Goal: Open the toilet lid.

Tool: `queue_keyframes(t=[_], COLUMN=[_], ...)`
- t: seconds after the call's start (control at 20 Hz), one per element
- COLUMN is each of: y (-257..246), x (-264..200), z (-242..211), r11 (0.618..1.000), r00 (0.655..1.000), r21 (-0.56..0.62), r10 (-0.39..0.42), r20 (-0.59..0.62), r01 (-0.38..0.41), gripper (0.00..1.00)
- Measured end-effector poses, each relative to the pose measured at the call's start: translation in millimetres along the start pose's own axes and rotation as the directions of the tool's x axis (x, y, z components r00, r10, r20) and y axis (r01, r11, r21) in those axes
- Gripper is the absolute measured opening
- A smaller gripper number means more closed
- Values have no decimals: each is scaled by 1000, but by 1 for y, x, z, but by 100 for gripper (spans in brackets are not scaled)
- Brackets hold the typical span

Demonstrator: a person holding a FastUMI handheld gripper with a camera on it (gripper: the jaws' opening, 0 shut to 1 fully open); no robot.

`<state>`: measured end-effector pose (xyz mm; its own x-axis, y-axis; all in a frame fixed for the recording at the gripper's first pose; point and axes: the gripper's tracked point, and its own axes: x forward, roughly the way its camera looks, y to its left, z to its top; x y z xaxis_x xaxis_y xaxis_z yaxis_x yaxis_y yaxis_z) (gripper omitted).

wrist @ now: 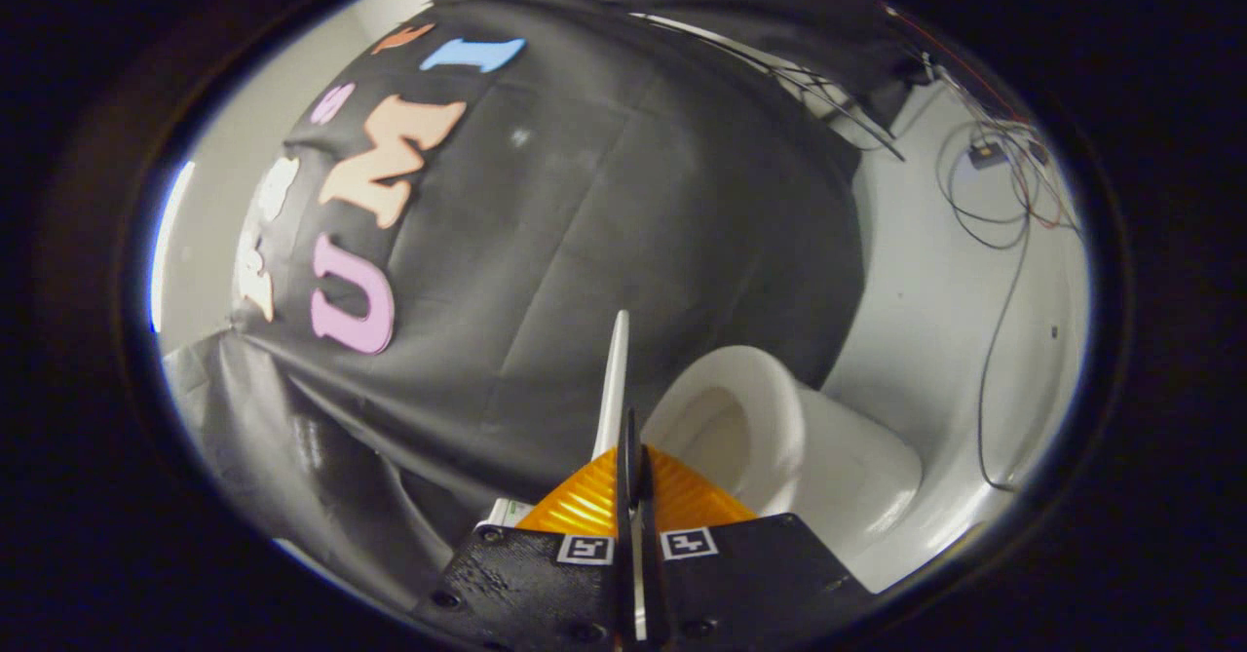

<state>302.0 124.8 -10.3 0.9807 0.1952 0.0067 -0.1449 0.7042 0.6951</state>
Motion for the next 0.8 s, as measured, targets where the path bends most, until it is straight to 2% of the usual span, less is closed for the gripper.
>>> queue_keyframes(t=[0.3,0.55,0.8], y=[90,157,198], x=[-1,3,4], z=[-6,-23,-42], r11=[969,910,852], r00=[999,1000,1000], r21=[-244,-414,-522], r10=[38,26,19], r20=[6,-11,-21], r01=[-35,-28,-27], gripper=[3,3,3])
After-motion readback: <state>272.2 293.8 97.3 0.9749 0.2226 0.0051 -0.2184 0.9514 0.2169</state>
